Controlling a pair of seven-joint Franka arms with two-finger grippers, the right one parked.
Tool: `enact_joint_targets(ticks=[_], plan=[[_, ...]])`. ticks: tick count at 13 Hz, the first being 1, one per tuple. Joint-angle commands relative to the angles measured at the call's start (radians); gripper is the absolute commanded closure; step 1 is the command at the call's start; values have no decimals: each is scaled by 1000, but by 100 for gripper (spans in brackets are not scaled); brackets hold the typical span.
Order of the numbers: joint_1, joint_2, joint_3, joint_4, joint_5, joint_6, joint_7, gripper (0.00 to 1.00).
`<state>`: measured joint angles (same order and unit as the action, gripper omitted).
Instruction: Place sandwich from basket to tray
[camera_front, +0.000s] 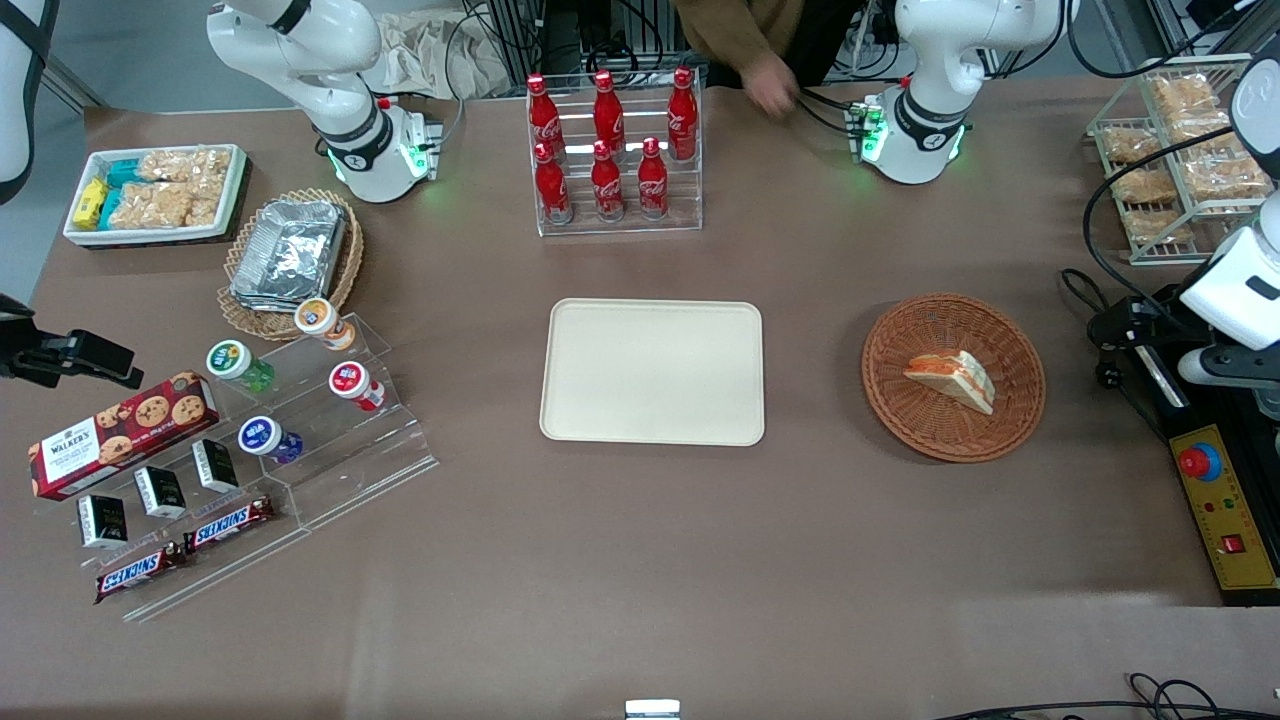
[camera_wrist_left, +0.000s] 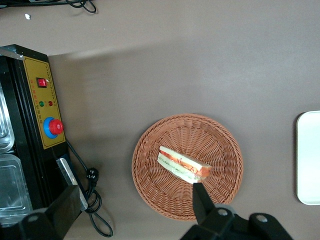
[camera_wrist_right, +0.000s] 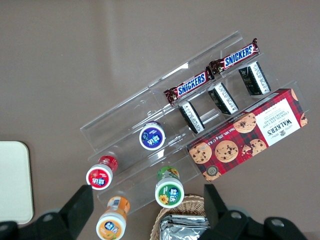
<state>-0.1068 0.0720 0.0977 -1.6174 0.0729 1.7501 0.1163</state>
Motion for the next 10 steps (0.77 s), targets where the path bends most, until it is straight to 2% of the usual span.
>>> enact_joint_targets(ticks=[1,4,6,7,10], plan=[[1,-1,-1,22,1,-23,-3,0],[1,-35,-1,-7,14,-119,-18,0],[2,-151,0,-178,19,-69,-108,0],[2,-209,0,-284,12,-14,-227,0],[-7,-204,-9,-412,-10,64,-623,0]])
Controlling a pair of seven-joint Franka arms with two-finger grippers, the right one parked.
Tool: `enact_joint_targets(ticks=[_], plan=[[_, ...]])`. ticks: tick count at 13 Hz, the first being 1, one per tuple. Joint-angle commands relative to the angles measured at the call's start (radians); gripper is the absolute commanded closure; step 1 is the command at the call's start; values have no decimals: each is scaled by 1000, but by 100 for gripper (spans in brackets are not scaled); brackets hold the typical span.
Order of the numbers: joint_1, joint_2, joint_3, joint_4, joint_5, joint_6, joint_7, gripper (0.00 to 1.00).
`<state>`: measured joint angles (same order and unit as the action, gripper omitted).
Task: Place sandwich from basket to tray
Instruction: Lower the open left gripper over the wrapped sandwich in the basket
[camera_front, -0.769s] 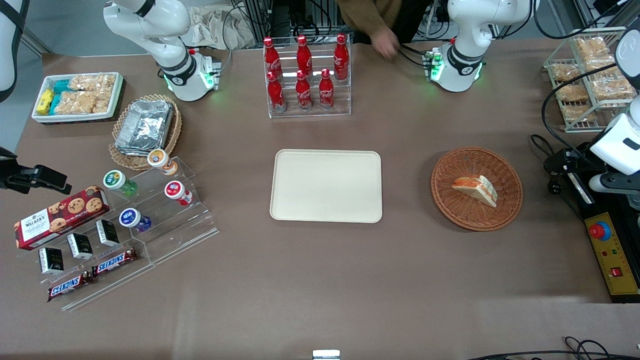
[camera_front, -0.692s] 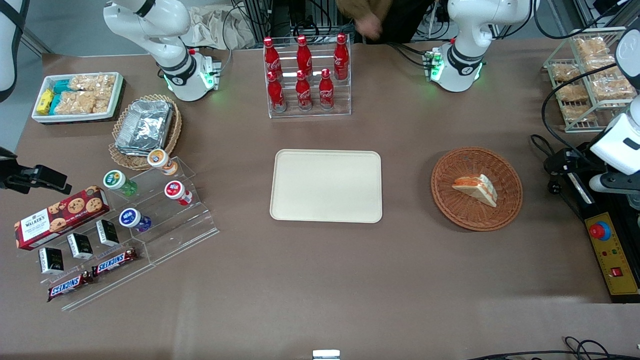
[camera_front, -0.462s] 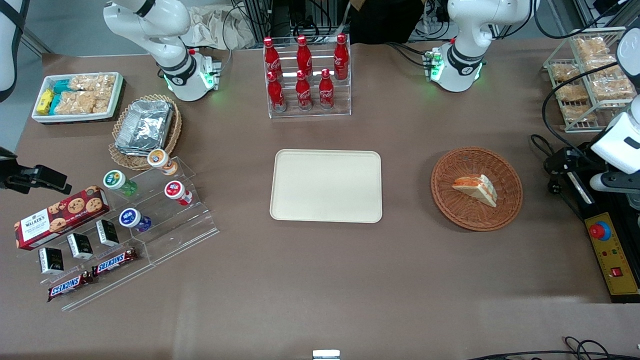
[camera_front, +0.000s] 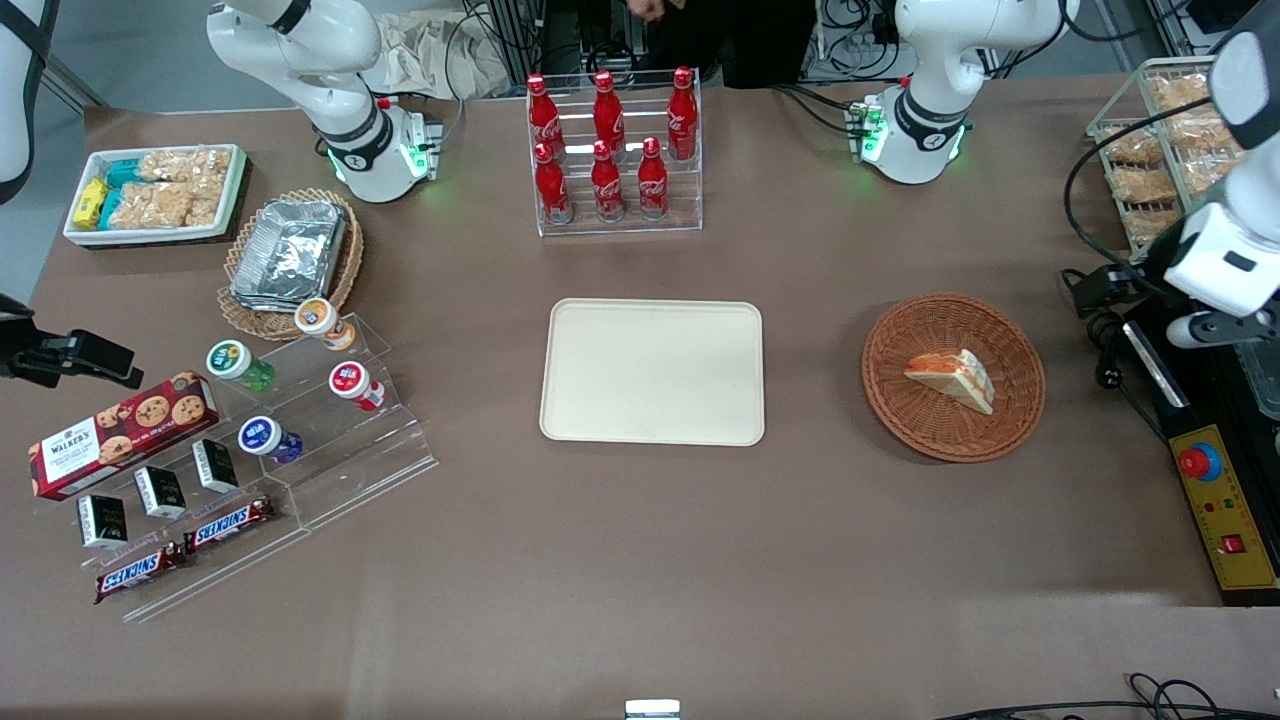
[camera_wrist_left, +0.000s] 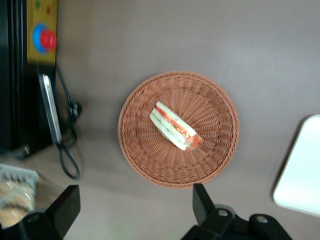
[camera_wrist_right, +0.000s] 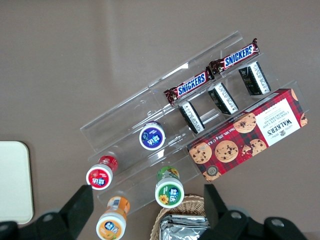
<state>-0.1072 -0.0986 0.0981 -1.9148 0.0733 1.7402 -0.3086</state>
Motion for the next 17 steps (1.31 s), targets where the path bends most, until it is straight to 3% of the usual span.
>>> enact_joint_targets(ticks=[1,3,7,12,17], plan=[[-5,-33,-8,-169,-18,122,-286,0],[10,-20,2,-284,-70,250,-372,0],[57,37,0,-381,-83,413,-469,0],[-3,181,-14,-383,-83,591,-710,0],[-29,280,-14,-395,-75,685,-762,0]])
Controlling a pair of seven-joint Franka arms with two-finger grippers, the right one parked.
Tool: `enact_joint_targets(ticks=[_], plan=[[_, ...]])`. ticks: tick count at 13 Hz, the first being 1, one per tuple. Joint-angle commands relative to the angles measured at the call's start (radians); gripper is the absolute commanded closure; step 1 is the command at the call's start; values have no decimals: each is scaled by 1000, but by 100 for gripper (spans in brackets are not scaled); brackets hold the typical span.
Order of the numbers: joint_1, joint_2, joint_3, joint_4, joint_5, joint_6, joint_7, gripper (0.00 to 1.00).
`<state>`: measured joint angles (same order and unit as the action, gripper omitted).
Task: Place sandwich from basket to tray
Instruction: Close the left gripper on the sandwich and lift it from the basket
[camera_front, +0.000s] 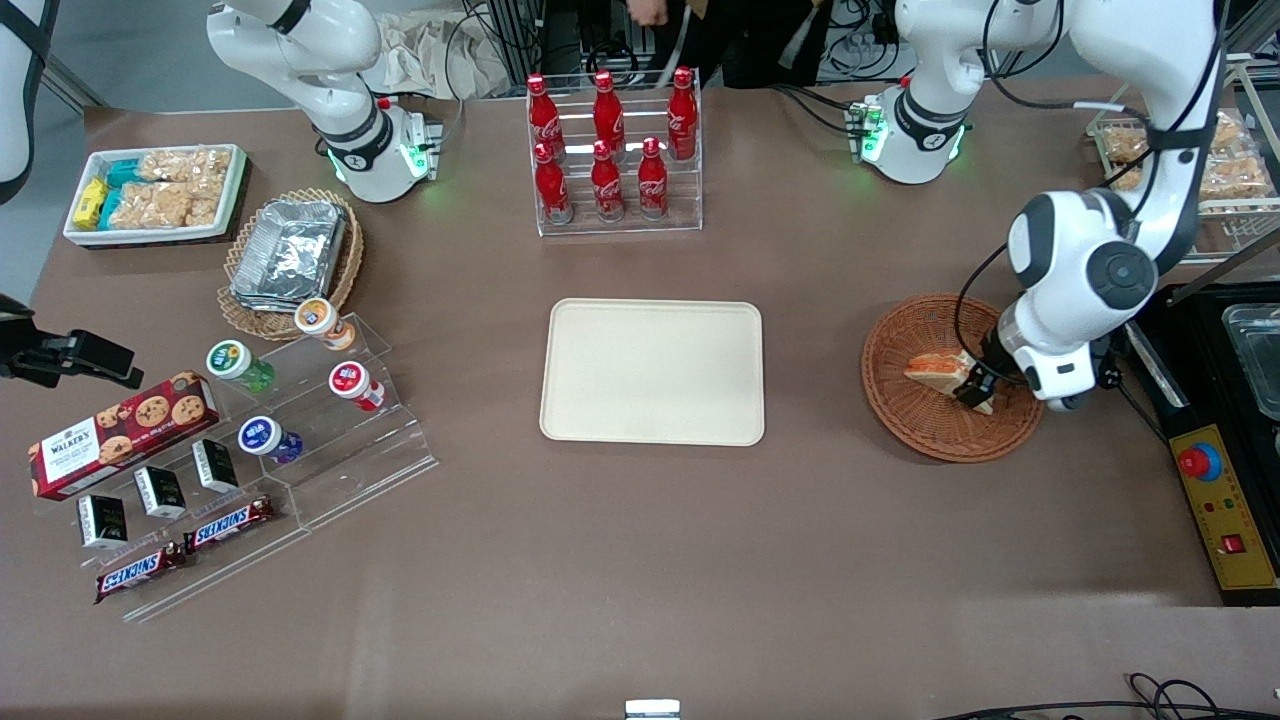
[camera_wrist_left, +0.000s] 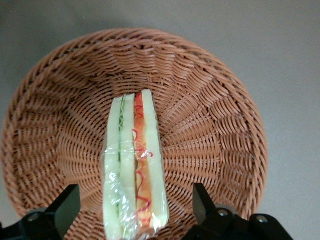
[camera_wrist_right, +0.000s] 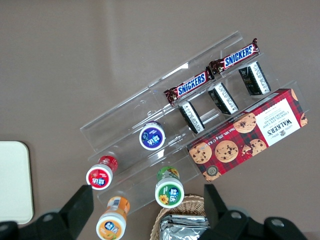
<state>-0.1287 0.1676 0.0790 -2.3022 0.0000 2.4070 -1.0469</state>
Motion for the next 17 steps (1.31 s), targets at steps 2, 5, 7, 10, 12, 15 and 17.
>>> enact_joint_targets(ticks=[2,5,7,10,12,15,17], plan=[[-8,15,5,-51,-2,65,-25,0],[-6,15,7,-86,21,90,-21,26],[-6,10,7,-79,21,78,-18,76],[-6,-54,4,10,25,-133,7,99],[-8,-54,-2,216,46,-439,39,98],[-8,-40,-21,519,63,-812,169,96],[-6,-46,-39,617,67,-920,284,96]])
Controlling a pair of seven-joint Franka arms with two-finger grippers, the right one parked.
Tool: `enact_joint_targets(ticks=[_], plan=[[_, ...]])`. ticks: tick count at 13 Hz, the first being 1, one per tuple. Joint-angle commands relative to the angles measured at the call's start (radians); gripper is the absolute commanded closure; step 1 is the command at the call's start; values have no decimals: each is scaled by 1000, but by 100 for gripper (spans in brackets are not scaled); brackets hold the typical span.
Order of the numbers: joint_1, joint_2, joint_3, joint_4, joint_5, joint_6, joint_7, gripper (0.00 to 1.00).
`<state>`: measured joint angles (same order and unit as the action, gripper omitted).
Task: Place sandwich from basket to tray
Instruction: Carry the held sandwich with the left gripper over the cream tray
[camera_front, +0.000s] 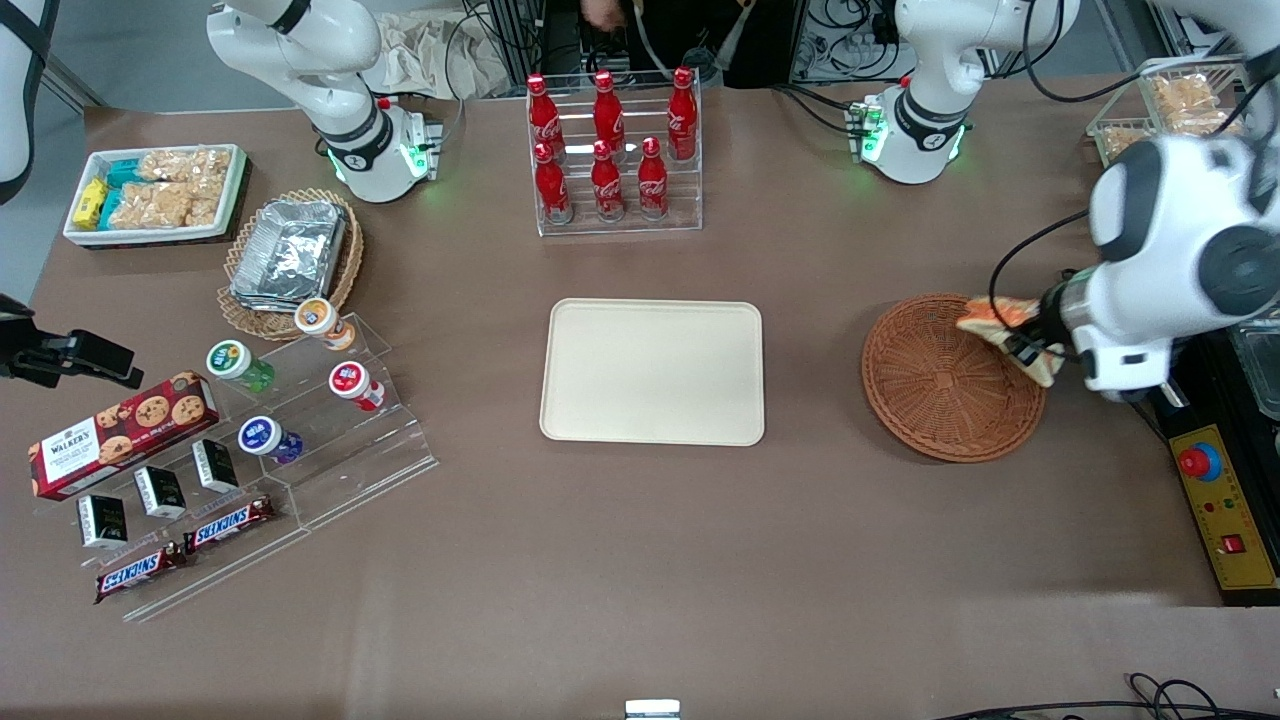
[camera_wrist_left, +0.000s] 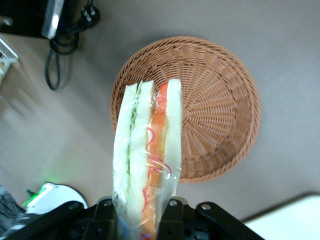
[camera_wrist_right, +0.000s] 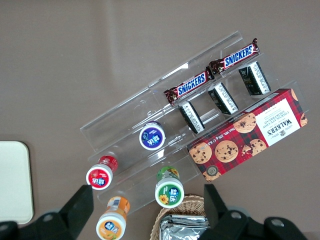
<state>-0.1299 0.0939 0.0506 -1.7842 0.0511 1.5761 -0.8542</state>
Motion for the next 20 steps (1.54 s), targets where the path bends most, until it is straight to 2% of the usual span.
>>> enact_joint_targets(ticks=[1,3,6,7,8,13,16,18,20], plan=[[-5,21,-12,130,18,-120,137,96],[-7,15,-43,144,50,-136,200,96],[-17,33,-176,154,93,-105,326,98],[-36,64,-237,154,161,-79,334,100],[-49,82,-285,152,185,-62,334,100],[-68,269,-521,151,176,125,259,100],[-157,392,-525,154,199,246,184,100],[-183,464,-526,152,263,294,140,100],[-191,513,-525,147,297,350,118,100]])
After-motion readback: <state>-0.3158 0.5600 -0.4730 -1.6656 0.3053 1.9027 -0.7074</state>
